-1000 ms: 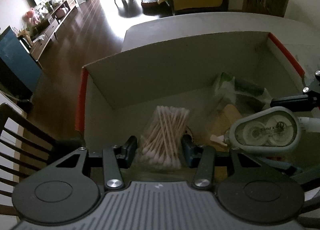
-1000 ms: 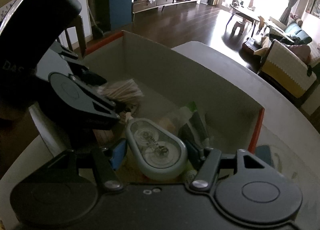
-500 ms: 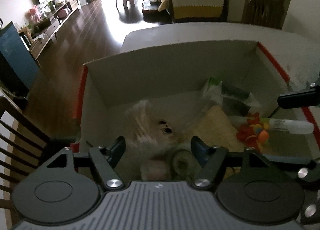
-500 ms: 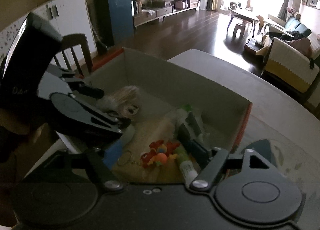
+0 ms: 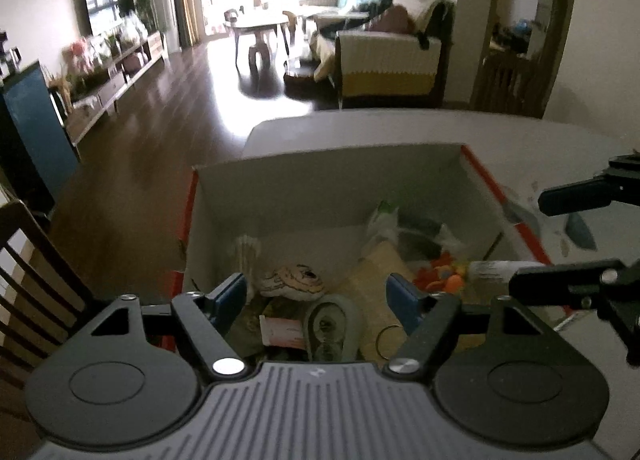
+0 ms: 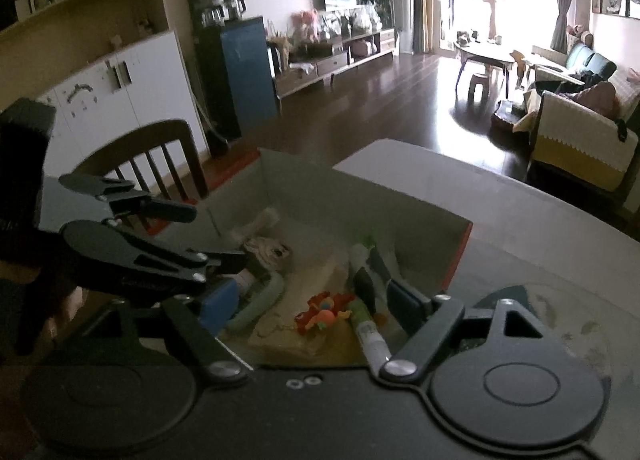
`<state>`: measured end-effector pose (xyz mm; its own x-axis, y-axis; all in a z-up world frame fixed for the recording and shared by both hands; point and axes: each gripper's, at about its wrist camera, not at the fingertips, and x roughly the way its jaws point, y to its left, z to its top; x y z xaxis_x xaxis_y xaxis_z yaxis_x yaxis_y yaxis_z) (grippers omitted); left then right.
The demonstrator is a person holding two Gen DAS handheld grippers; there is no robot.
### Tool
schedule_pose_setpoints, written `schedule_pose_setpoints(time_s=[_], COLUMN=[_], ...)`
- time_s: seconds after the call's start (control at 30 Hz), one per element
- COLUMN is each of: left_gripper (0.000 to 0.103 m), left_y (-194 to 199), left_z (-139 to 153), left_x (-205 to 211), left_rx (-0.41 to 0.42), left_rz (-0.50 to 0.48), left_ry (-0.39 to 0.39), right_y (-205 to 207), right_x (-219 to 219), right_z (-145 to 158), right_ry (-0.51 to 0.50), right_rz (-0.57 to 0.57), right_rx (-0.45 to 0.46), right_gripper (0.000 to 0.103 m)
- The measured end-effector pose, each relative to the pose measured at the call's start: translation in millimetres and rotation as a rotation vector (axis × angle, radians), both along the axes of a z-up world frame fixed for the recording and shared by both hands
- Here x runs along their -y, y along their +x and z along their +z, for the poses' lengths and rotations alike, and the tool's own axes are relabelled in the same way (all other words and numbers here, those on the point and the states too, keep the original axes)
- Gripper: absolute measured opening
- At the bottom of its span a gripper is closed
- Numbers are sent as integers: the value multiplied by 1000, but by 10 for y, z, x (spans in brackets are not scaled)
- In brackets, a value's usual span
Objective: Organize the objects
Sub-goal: 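Open both tools to drop the swabs and tape dispenser into the box, then withdraw both tools from above the box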
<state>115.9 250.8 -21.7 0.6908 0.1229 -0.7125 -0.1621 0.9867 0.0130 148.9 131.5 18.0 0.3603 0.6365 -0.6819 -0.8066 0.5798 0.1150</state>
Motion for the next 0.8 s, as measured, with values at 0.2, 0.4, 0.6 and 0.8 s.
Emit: schedule_pose_setpoints(time_s=[0.2, 0.4, 0.6, 0.8], left_gripper=[83, 103, 103, 103], left_y=[-254, -428, -554, -703], left_z=[168, 296, 372, 379], left_x=[55, 139, 236, 270], left_rx=[71, 124, 162, 186], left_rz=[37, 83, 103, 166], left_ry=[-64, -69, -66, -114], right_y=[-81, -144, -247, -309], right_x=[184, 384, 483, 543], right_z=[126, 184, 181, 141], right_ry=[64, 115, 136, 142], right_rz=[-6, -29, -53, -57], right_rx=[17, 28, 63, 65], right_gripper=[83, 84, 85, 86])
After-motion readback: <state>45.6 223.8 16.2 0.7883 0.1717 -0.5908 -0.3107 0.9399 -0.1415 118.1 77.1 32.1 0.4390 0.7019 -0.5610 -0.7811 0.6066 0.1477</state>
